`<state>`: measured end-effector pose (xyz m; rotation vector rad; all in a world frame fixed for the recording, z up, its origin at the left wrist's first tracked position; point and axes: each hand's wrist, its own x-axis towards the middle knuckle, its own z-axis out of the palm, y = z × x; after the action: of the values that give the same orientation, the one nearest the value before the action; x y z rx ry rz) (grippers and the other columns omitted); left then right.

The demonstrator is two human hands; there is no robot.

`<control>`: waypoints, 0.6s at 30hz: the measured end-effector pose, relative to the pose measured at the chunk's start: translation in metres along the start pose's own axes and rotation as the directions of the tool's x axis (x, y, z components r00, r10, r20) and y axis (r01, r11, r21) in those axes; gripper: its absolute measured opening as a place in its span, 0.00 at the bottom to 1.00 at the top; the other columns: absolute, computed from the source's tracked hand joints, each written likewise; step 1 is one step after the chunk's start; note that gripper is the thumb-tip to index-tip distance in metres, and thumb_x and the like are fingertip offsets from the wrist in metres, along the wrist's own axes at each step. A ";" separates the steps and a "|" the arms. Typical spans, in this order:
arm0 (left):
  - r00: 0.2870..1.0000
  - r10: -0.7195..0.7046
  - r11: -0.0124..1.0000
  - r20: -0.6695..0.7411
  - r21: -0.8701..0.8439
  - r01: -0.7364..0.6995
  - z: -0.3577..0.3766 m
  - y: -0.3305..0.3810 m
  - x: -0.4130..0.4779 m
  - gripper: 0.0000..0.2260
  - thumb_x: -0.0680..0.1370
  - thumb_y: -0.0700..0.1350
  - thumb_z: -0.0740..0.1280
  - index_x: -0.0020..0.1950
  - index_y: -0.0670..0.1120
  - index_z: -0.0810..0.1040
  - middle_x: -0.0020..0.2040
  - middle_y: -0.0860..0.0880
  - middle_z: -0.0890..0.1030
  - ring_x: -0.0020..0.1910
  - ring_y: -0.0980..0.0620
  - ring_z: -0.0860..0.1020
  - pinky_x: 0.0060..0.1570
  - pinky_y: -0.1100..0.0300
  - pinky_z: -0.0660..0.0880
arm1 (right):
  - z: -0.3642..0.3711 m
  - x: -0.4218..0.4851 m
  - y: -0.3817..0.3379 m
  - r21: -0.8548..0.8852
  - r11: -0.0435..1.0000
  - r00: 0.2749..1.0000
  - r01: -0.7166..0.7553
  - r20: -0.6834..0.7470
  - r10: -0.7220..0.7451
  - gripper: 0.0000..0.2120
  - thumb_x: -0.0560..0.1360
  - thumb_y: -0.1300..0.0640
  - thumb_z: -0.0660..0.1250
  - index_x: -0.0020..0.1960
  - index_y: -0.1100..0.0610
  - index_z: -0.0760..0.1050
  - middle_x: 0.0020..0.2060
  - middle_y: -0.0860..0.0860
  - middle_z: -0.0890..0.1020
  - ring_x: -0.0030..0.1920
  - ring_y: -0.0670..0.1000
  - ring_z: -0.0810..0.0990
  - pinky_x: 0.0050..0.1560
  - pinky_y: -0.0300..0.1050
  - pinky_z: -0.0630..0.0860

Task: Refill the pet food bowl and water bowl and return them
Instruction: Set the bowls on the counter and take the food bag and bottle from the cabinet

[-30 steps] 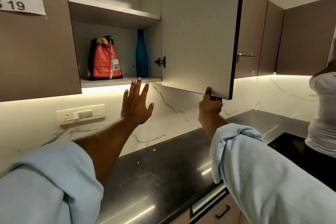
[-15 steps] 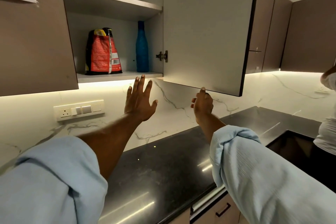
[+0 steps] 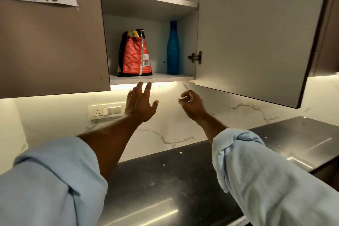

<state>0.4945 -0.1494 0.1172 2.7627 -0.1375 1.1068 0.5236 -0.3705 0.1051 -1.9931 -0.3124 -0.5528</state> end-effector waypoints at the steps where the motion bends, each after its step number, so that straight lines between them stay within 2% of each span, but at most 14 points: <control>1: 1.000 -0.020 1.000 0.001 0.002 0.020 0.000 -0.009 0.006 0.37 0.80 0.60 0.68 0.83 0.45 0.60 0.81 0.37 0.63 0.78 0.36 0.66 0.77 0.40 0.66 | 0.010 0.008 -0.006 -0.004 1.000 1.000 0.020 0.011 -0.020 0.09 0.80 0.51 0.71 0.58 0.52 0.77 0.53 0.49 0.82 0.53 0.52 0.81 0.57 0.50 0.80; 3: 0.998 -0.059 0.998 -0.010 -0.010 0.059 0.001 -0.025 0.017 0.36 0.80 0.59 0.68 0.83 0.45 0.60 0.81 0.38 0.63 0.78 0.37 0.66 0.76 0.41 0.68 | 0.028 0.025 -0.016 0.000 0.999 0.998 0.053 0.018 -0.053 0.11 0.80 0.51 0.71 0.60 0.54 0.78 0.53 0.48 0.82 0.55 0.52 0.80 0.56 0.47 0.79; 6: 0.994 -0.108 0.991 -0.033 -0.080 0.105 0.001 -0.045 0.035 0.35 0.81 0.59 0.68 0.83 0.44 0.61 0.82 0.40 0.63 0.78 0.38 0.66 0.71 0.41 0.73 | 0.049 0.050 -0.029 -0.003 0.994 0.994 0.107 -0.013 -0.107 0.11 0.81 0.52 0.71 0.61 0.55 0.78 0.53 0.45 0.79 0.54 0.49 0.79 0.46 0.33 0.71; 7: 0.993 -0.111 0.988 -0.049 -0.117 0.104 0.002 -0.049 0.042 0.35 0.82 0.58 0.68 0.83 0.44 0.61 0.82 0.41 0.63 0.78 0.38 0.67 0.69 0.42 0.74 | 0.056 0.060 -0.033 0.017 0.992 0.991 0.129 -0.041 -0.128 0.12 0.80 0.52 0.72 0.61 0.55 0.78 0.53 0.45 0.79 0.54 0.49 0.79 0.43 0.31 0.70; 10: 0.988 -0.108 0.978 -0.115 -0.190 0.084 0.003 -0.060 0.064 0.31 0.82 0.56 0.68 0.81 0.45 0.65 0.79 0.43 0.69 0.71 0.39 0.76 0.63 0.44 0.77 | 0.077 0.092 -0.045 0.060 0.978 0.972 0.199 -0.142 -0.188 0.18 0.76 0.50 0.77 0.62 0.54 0.77 0.57 0.48 0.80 0.55 0.50 0.81 0.47 0.37 0.75; 13: 0.950 -0.153 0.971 -0.272 -0.222 0.092 0.003 -0.070 0.089 0.25 0.80 0.54 0.69 0.73 0.43 0.72 0.69 0.43 0.77 0.60 0.40 0.81 0.56 0.46 0.81 | 0.092 0.130 -0.060 0.071 0.958 0.945 0.278 -0.197 -0.259 0.23 0.75 0.45 0.78 0.62 0.55 0.77 0.58 0.51 0.80 0.55 0.49 0.79 0.51 0.42 0.77; 15: 0.937 -0.146 0.970 -0.317 -0.233 0.072 0.003 -0.077 0.109 0.24 0.79 0.53 0.71 0.70 0.43 0.74 0.66 0.43 0.79 0.60 0.40 0.81 0.55 0.45 0.83 | 0.100 0.151 -0.067 0.085 0.951 0.945 0.296 -0.171 -0.279 0.23 0.75 0.41 0.77 0.61 0.53 0.76 0.59 0.50 0.80 0.55 0.50 0.80 0.53 0.45 0.78; 18: 0.956 -0.183 0.960 -0.231 -0.253 0.122 0.007 -0.093 0.142 0.30 0.76 0.55 0.76 0.71 0.44 0.71 0.66 0.43 0.76 0.60 0.40 0.80 0.57 0.44 0.81 | 0.116 0.182 -0.070 0.012 0.950 0.950 0.312 -0.037 -0.311 0.20 0.76 0.39 0.74 0.59 0.50 0.76 0.57 0.48 0.80 0.55 0.51 0.80 0.53 0.50 0.78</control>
<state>0.6150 -0.0627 0.1994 2.3572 -0.0191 1.2952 0.6783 -0.2379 0.2058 -1.9254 -0.6156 -0.7802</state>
